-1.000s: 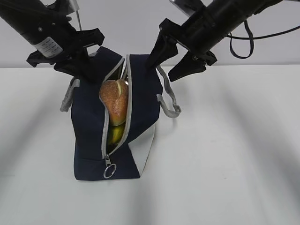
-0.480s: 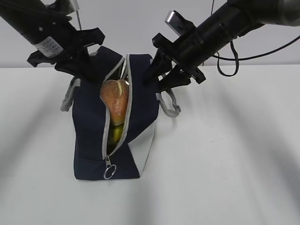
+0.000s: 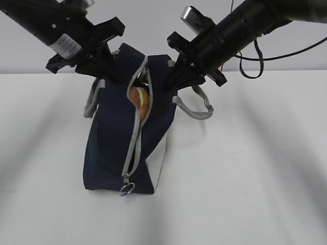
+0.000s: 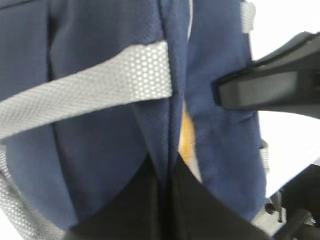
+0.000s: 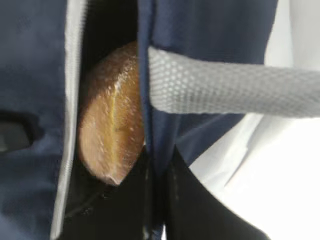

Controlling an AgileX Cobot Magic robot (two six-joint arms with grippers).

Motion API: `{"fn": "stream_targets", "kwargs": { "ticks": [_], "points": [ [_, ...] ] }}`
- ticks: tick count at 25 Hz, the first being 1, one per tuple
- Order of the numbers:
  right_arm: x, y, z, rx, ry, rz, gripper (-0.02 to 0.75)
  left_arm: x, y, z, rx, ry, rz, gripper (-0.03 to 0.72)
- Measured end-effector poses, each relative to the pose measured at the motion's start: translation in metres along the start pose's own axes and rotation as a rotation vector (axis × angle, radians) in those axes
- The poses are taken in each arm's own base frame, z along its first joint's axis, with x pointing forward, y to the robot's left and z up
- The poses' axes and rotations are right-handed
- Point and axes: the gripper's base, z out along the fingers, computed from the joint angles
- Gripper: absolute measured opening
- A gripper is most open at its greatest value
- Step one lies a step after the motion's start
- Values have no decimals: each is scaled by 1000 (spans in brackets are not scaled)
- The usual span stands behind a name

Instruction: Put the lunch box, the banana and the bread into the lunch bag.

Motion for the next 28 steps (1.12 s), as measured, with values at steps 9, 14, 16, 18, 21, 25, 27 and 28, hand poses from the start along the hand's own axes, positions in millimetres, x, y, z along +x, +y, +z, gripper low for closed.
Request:
{"fn": "stream_targets", "kwargs": {
  "ticks": [9, 14, 16, 18, 21, 25, 27, 28],
  "points": [
    [9, 27, -49, 182, -43, -145, -4, 3, -43, 17, 101, -60, 63, -3],
    [7, 30, -63, 269, -66, -155, -5, -6, -54, 16, 115, -129, 83, -3],
    [6, 28, -64, 301, -64, -155, -5, -10, -53, 20, 117, -137, 82, -3],
    [7, 25, -65, 339, -54, -151, -5, -14, -51, 26, 115, -141, 78, -3],
    [7, 20, -67, 389, -45, -152, -5, -22, -47, 39, 120, -149, 58, -3],
    [7, 18, -68, 416, -49, -159, -5, -27, -45, 49, 136, -155, 29, -3],
    [7, 18, -68, 419, -51, -160, -5, -26, -45, 49, 138, -153, 29, -3],
    [7, 18, -68, 420, -50, -160, -5, -26, -45, 49, 138, -153, 29, -3]
  ]
}}
